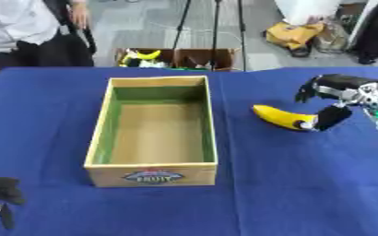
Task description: Pick up objects on the table and place them in the box.
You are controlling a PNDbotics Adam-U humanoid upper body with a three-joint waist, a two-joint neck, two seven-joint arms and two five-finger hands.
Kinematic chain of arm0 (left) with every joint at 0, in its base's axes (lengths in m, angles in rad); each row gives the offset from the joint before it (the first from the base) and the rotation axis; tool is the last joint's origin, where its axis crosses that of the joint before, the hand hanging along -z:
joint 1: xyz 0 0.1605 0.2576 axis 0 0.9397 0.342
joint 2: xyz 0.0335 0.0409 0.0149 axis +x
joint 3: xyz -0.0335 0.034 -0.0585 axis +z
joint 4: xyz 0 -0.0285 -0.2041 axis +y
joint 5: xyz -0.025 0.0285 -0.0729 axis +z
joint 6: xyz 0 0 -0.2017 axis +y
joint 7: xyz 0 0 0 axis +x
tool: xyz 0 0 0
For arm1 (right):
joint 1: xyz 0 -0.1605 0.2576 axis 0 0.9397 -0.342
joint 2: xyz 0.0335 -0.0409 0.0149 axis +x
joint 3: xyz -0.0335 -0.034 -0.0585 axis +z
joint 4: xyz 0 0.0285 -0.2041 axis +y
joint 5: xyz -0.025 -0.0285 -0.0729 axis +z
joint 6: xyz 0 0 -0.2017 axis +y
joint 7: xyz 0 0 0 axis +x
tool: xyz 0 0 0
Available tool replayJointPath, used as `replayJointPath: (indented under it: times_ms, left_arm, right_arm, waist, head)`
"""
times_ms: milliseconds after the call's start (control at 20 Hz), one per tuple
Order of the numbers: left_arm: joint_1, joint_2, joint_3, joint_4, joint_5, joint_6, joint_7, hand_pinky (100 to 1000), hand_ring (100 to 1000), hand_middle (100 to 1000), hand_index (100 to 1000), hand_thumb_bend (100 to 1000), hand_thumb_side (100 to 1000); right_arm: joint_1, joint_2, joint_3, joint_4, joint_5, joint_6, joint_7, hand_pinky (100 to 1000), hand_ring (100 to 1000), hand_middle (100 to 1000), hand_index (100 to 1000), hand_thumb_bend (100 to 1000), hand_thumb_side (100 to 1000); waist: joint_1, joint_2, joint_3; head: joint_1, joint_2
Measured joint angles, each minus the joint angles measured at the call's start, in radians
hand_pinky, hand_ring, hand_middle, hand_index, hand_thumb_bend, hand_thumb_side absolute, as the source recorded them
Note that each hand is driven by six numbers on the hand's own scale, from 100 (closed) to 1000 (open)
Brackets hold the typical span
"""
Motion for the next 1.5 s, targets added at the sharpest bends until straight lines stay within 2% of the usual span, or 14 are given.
replayJointPath:
  times_ms: [200, 550, 900, 1500]
  left_arm:
    - [0.000, 0.000, 0.000, 0.000, 0.000, 0.000, 0.000, 285, 522, 499, 659, 100, 1000]
    - [0.000, 0.000, 0.000, 0.000, -0.003, 0.000, -0.001, 285, 522, 499, 659, 100, 1000]
    - [0.000, 0.000, 0.000, 0.000, -0.003, 0.000, -0.001, 285, 522, 500, 659, 100, 1000]
    - [0.000, 0.000, 0.000, 0.000, -0.003, -0.004, -0.005, 285, 523, 500, 659, 100, 1000]
  right_arm:
    - [0.002, 0.000, 0.001, 0.000, -0.006, -0.001, 0.019, 739, 830, 721, 809, 478, 400]
    - [0.003, 0.004, 0.005, 0.003, -0.006, 0.002, 0.030, 722, 817, 704, 792, 439, 417]
    - [0.003, 0.010, 0.006, 0.019, -0.004, 0.007, 0.010, 714, 813, 697, 782, 378, 438]
    - [0.003, 0.017, 0.012, 0.044, 0.006, 0.011, -0.013, 693, 800, 680, 768, 345, 432]
  waist:
    - [0.001, 0.000, -0.001]
    - [0.003, 0.001, -0.002]
    - [0.003, 0.005, -0.002]
    - [0.003, 0.006, 0.002]
  head:
    - [0.000, 0.000]
    - [-0.001, -0.003]
    - [-0.001, -0.008]
    - [-0.004, -0.008]
